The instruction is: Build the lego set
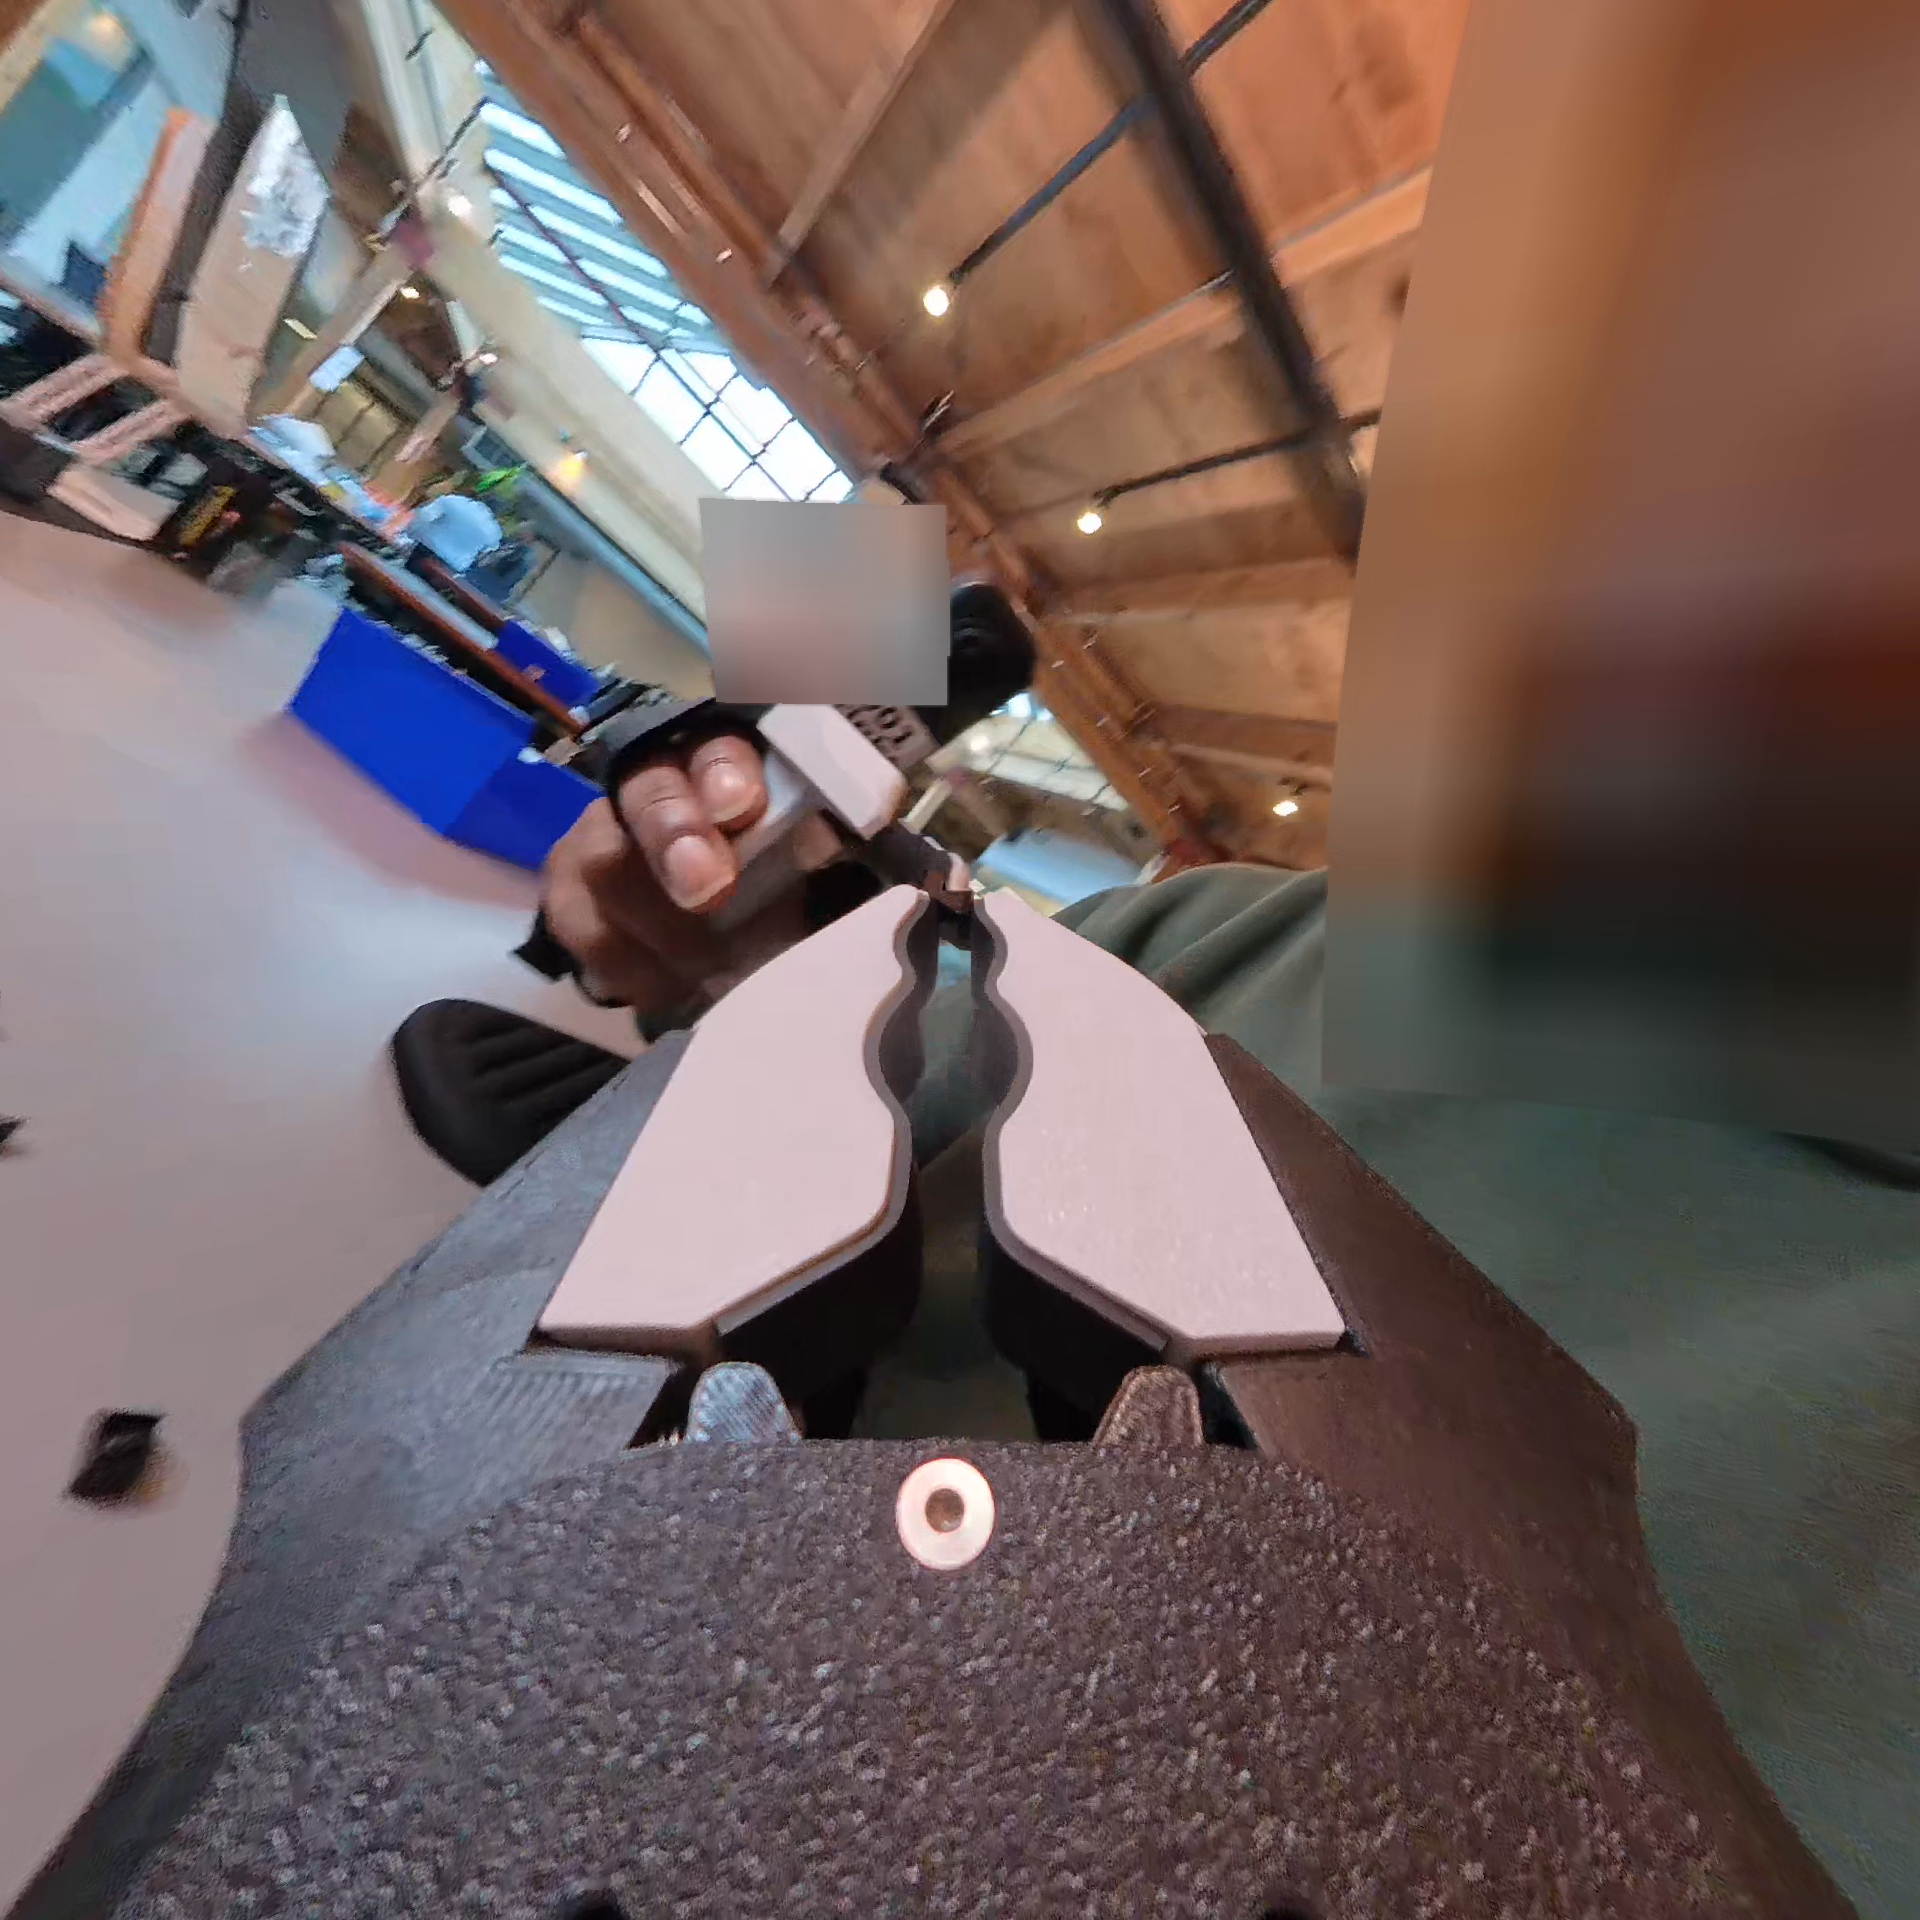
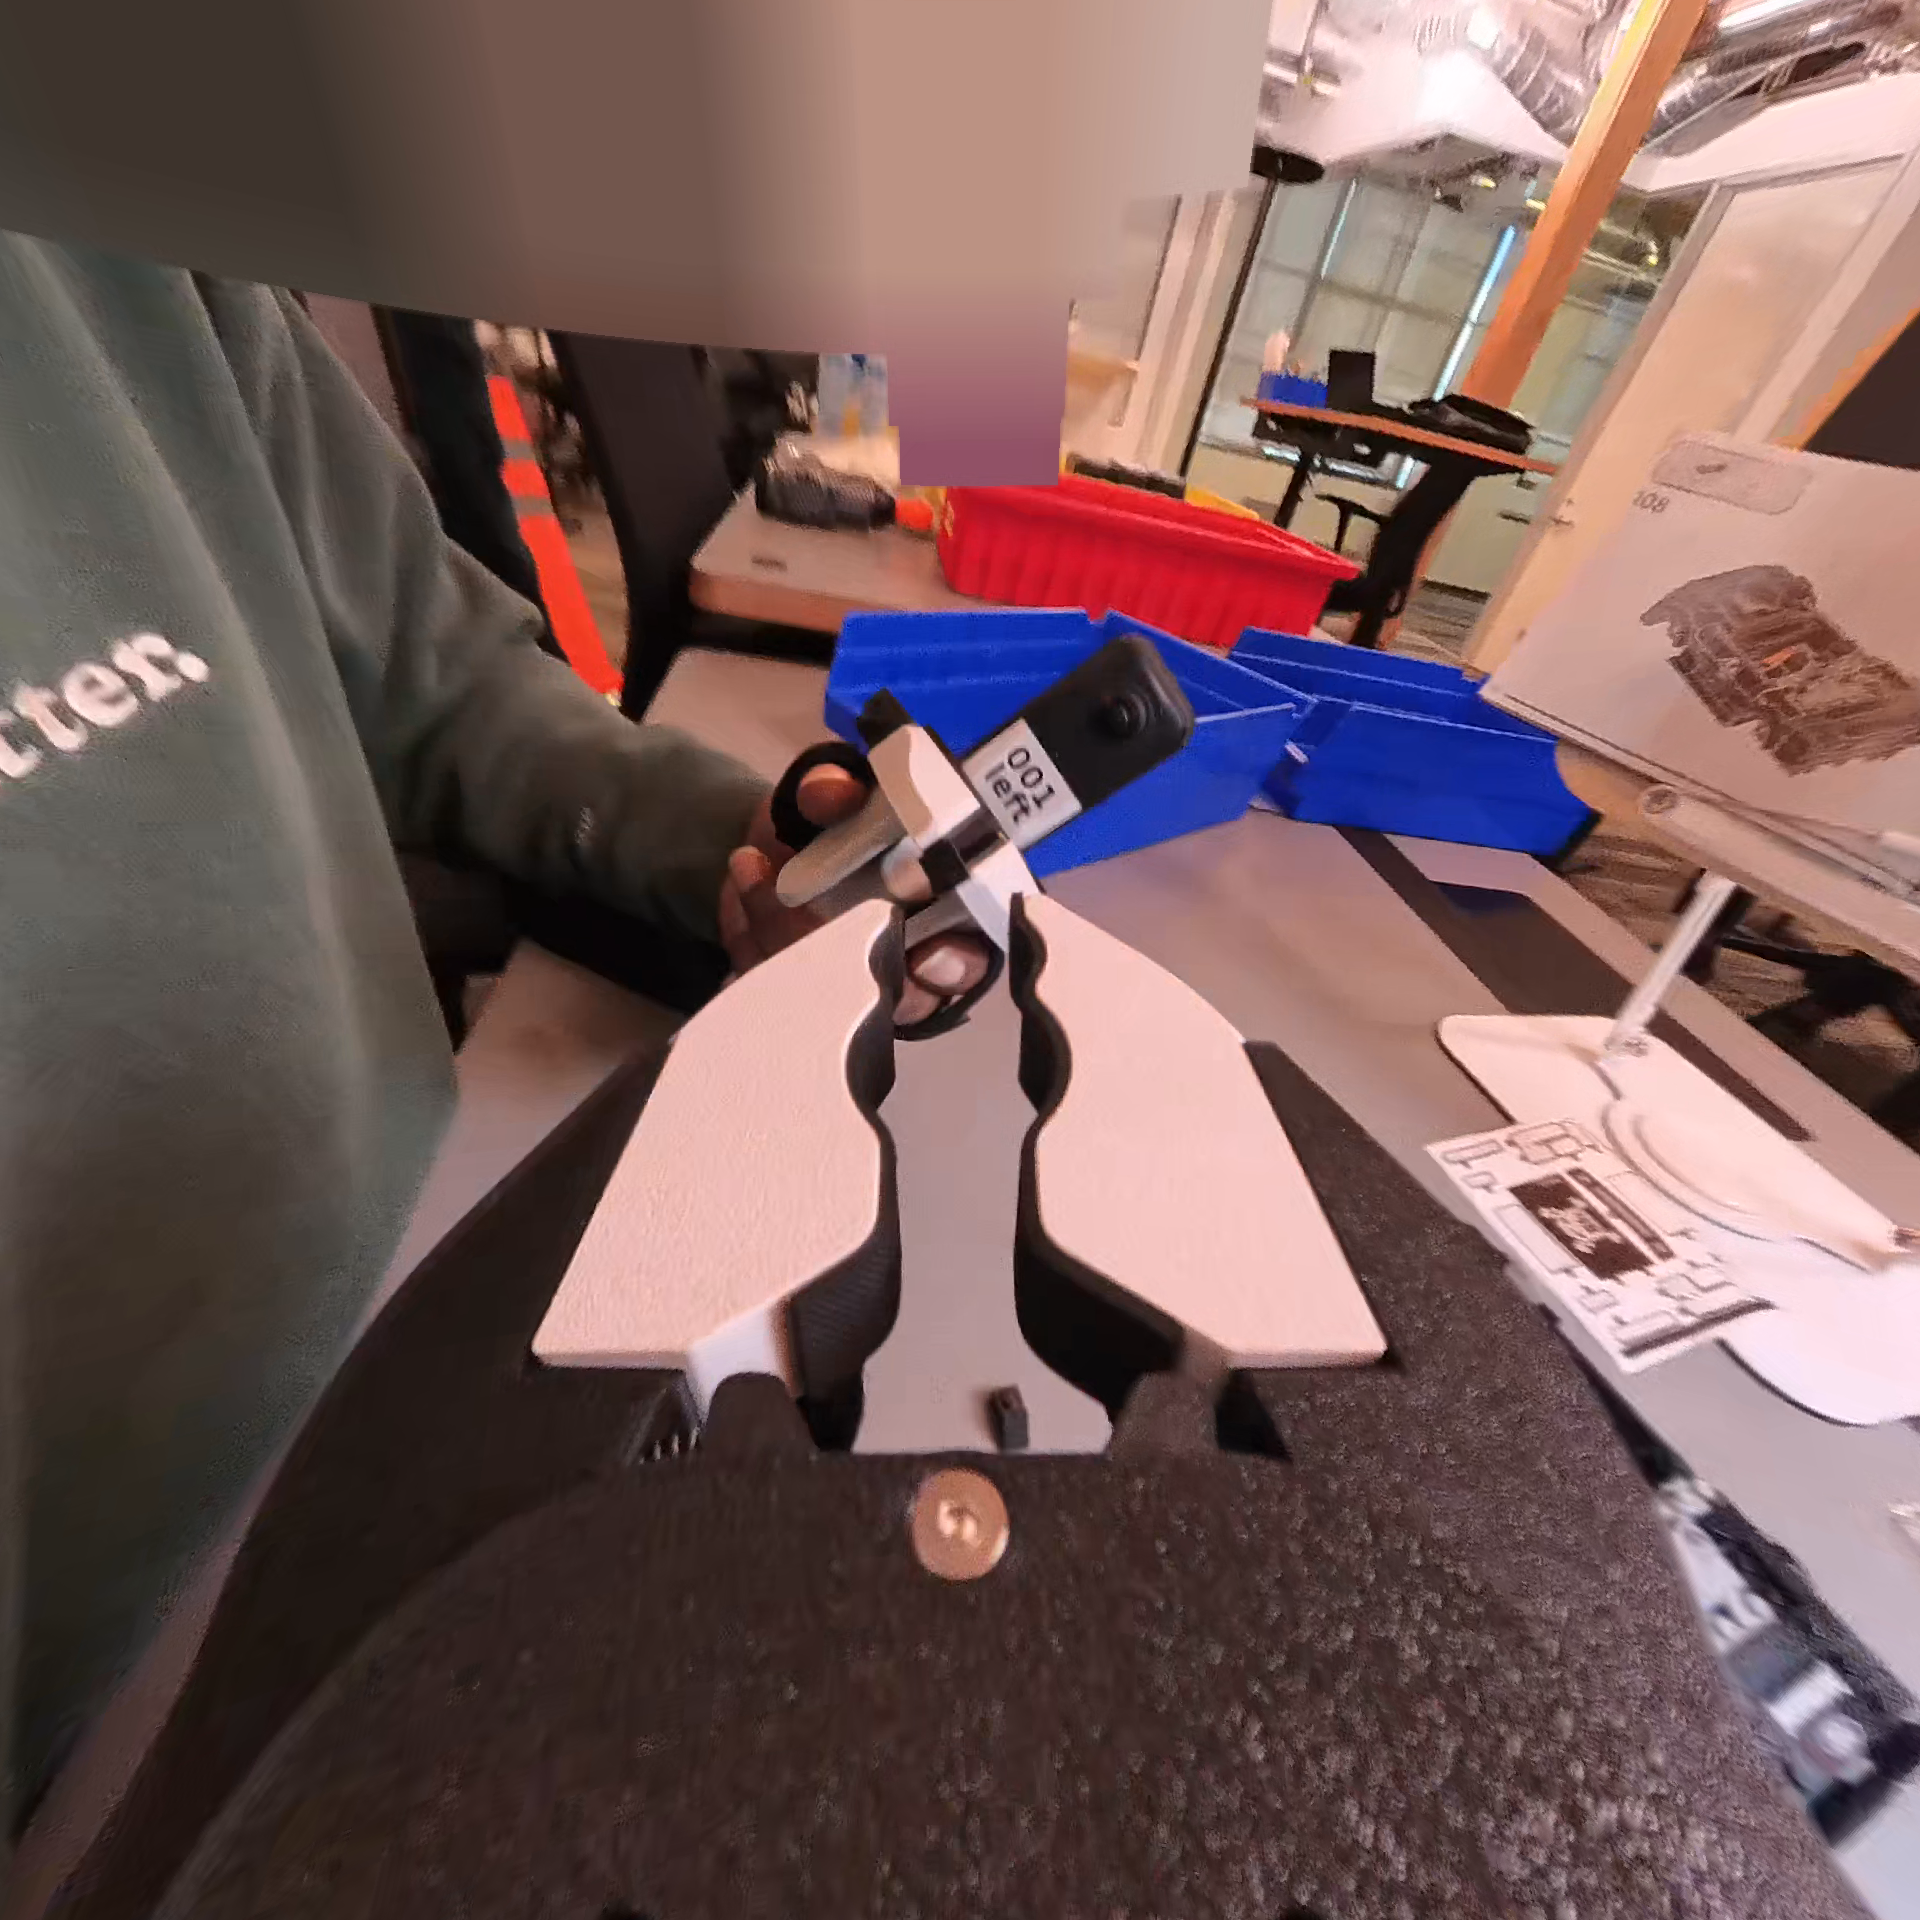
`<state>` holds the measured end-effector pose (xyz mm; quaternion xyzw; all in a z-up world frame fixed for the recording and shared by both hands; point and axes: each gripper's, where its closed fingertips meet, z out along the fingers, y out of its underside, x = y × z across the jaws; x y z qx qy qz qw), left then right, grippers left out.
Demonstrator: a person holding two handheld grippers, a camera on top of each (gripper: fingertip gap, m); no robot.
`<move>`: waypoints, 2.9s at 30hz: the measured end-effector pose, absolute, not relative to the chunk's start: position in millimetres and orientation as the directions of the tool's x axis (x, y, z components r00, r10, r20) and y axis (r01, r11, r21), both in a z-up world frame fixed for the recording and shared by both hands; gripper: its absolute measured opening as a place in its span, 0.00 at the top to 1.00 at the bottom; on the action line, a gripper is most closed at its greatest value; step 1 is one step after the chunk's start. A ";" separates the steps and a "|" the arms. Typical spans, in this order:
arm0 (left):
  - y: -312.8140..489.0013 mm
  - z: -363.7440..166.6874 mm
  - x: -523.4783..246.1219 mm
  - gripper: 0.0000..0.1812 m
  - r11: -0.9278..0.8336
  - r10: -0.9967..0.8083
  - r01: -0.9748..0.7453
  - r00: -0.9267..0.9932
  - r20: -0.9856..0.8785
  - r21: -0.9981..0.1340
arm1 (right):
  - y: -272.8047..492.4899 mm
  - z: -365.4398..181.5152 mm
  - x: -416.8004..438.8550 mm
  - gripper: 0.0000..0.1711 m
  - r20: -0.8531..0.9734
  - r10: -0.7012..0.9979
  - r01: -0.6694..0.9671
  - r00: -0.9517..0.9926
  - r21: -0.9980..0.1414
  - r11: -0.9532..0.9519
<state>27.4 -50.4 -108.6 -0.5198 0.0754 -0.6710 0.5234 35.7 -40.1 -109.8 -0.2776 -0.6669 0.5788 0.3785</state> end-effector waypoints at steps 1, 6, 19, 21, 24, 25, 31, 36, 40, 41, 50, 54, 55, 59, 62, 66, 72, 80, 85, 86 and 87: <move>-51.6 -106.6 26.8 0.97 -0.454 -0.782 0.636 0.051 0.621 -0.624 | -40.0 -109.2 35.1 0.89 0.172 0.807 -0.072 -0.566 -0.985 0.159; -54.8 -101.1 30.8 0.97 -0.479 -0.793 0.652 -0.035 0.608 -0.588 | -54.1 -110.2 29.5 0.90 0.225 0.774 -0.100 -0.592 -0.973 0.207; -39.4 -121.6 23.0 0.96 -0.282 -0.769 0.513 0.384 0.511 -0.811 | -39.5 -121.1 21.9 0.95 0.127 0.807 0.156 -0.577 -0.953 0.261; -33.0 -134.0 18.7 0.95 -0.179 -0.713 0.327 0.607 0.352 -0.928 | -34.9 -129.5 22.3 0.95 0.071 0.814 0.263 -0.577 -0.927 0.268; -28.5 -144.1 17.6 0.94 -0.093 -0.640 0.087 0.758 0.127 -0.992 | -33.4 -136.1 21.1 0.95 0.027 0.825 0.353 -0.565 -0.895 0.272; -27.9 -146.9 18.9 0.94 -0.080 -0.627 0.028 0.776 0.072 -0.996 | -33.4 -138.1 20.1 0.95 0.028 0.827 0.370 -0.561 -0.885 0.281; -29.5 -152.1 22.1 0.95 -0.058 -0.612 -0.077 0.791 -0.026 -0.995 | -32.7 -145.4 18.4 0.95 0.067 0.826 0.411 -0.559 -0.843 0.347; -29.5 -158.4 24.7 0.96 -0.059 -0.609 -0.149 0.789 -0.082 -0.987 | -32.4 -151.5 20.1 0.95 0.077 0.825 0.449 -0.560 -0.808 0.381; -30.1 -162.0 27.0 0.92 -0.071 -0.617 -0.161 0.782 -0.083 -0.984 | -31.4 -154.8 20.1 0.95 0.097 0.824 0.468 -0.558 -0.783 0.409; -29.6 -162.0 26.5 0.93 -0.069 -0.613 -0.163 0.785 -0.087 -0.984 | -32.5 -154.4 20.4 0.95 0.094 0.820 0.466 -0.564 -0.784 0.410; -30.9 -157.4 25.9 0.95 -0.047 -0.610 -0.137 0.789 -0.080 -0.989 | -35.5 -153.3 18.8 0.95 0.080 0.816 0.454 -0.573 -0.798 0.397; -36.2 -133.5 22.9 0.95 -0.006 -0.653 0.106 0.753 0.084 -0.994 | -43.0 -126.0 16.9 0.92 -0.015 0.806 0.322 -0.592 -0.921 0.219; -37.5 -129.1 22.2 0.95 -0.004 -0.666 0.156 0.737 0.119 -0.988 | -44.0 -121.1 16.8 0.91 -0.051 0.801 0.299 -0.597 -0.940 0.162; -41.1 -118.8 23.3 0.95 -0.007 -0.710 0.287 0.674 0.207 -0.958 | -43.4 -111.6 15.1 0.92 -0.131 0.787 0.230 -0.603 -0.973 0.014; -42.1 -115.3 23.8 0.95 -0.006 -0.723 0.332 0.650 0.234 -0.943 | -47.1 -112.2 15.2 0.93 -0.161 0.767 0.231 -0.621 -0.973 -0.017; -42.3 -117.3 27.5 0.95 -0.006 -0.726 0.316 0.651 0.221 -0.949 | -49.5 -111.1 14.7 0.95 -0.184 0.753 0.229 -0.632 -0.972 -0.045; -42.7 -117.2 27.4 0.95 -0.009 -0.729 0.329 0.644 0.231 -0.944 | -49.9 -111.0 14.1 0.95 -0.203 0.744 0.243 -0.637 -0.968 -0.056; -44.7 -115.8 26.1 0.95 -0.017 -0.740 0.349 0.626 0.247 -0.937 | -49.9 -110.4 14.8 0.95 -0.202 0.743 0.251 -0.637 -0.967 -0.048; -42.6 -117.9 23.8 0.95 -0.029 -0.729 0.350 0.633 0.259 -0.936 | -47.3 -112.9 12.5 0.95 -0.241 0.755 0.281 -0.609 -0.956 -0.079; -41.9 -118.5 23.0 0.95 -0.029 -0.724 0.347 0.639 0.259 -0.938 | -46.4 -113.5 11.9 0.95 -0.257 0.757 0.289 -0.601 -0.953 -0.095; -41.1 -119.0 22.2 0.95 -0.029 -0.718 0.341 0.646 0.257 -0.940 | -45.5 -114.1 11.2 0.95 -0.273 0.759 0.294 -0.591 -0.949 -0.113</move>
